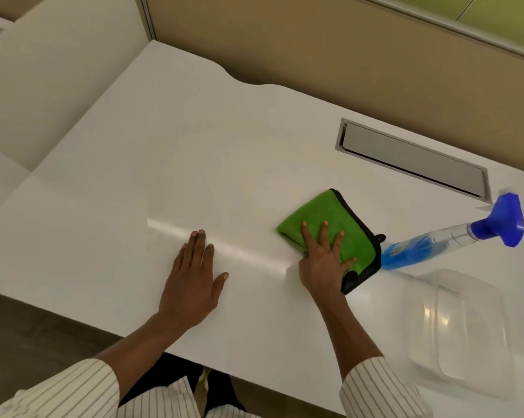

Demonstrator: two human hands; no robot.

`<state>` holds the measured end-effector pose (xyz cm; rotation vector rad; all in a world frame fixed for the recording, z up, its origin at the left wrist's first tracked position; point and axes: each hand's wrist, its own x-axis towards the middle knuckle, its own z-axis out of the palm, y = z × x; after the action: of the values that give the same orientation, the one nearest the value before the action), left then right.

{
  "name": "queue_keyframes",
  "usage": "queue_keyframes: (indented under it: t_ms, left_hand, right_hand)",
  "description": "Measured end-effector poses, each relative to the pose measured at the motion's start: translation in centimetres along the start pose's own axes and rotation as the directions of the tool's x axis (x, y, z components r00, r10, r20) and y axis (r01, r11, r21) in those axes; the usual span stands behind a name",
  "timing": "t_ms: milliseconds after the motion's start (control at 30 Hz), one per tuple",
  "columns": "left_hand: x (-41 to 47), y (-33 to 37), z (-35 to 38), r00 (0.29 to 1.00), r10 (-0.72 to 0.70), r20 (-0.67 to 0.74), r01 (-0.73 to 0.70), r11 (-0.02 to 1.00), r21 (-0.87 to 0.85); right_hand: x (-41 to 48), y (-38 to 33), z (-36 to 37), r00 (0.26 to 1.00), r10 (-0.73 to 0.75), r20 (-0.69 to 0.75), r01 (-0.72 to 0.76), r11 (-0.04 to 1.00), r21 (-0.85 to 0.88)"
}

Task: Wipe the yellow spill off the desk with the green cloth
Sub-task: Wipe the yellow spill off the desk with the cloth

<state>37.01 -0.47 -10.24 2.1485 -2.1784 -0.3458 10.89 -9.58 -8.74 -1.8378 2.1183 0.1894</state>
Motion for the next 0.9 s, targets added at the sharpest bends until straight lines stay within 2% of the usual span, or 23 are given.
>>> queue_keyframes:
  t_ms: [167, 367, 500, 633, 733, 800, 900]
  left_hand:
    - [-0.2, 0.0, 0.0, 1.000, -0.009, -0.010, 0.009, 0.999, -0.041]
    - [0.1, -0.5, -0.1, 1.000, 0.016, -0.019, -0.016, 0.998, -0.053]
    - [-0.3, -1.9, -0.7, 0.999, 0.014, -0.052, -0.020, 0.995, -0.102]
    - [-1.4, -4.7, -1.0, 0.984, -0.142, -0.106, 0.126, 0.982, -0.144]
    - [-2.4, -7.3, -0.9, 0.942, -0.297, -0.157, 0.269, 0.947, -0.177]
    - [-3.1, -8.7, -0.7, 0.909, -0.383, -0.166, 0.349, 0.915, -0.202]
    - [-3.9, -9.7, -0.1, 0.883, -0.445, -0.148, 0.409, 0.885, -0.223]
  right_hand:
    - [1.7, -3.7, -1.0, 0.996, -0.068, 0.058, 0.068, 0.998, 0.007]
    - [-7.6, -3.9, 3.3, 0.958, -0.285, 0.045, 0.287, 0.956, -0.062]
    - [-10.5, -1.7, 5.0, 0.958, -0.283, 0.042, 0.285, 0.955, -0.076]
    - [-7.7, -3.5, 4.0, 0.977, -0.207, 0.041, 0.210, 0.974, -0.087]
    - [-4.3, -6.7, 3.0, 0.986, -0.169, 0.015, 0.169, 0.980, -0.109]
    - [-2.4, -8.9, 2.3, 0.979, -0.201, 0.031, 0.203, 0.975, -0.093]
    - [-1.7, -11.3, 2.3, 0.924, -0.373, 0.081, 0.380, 0.920, -0.095]
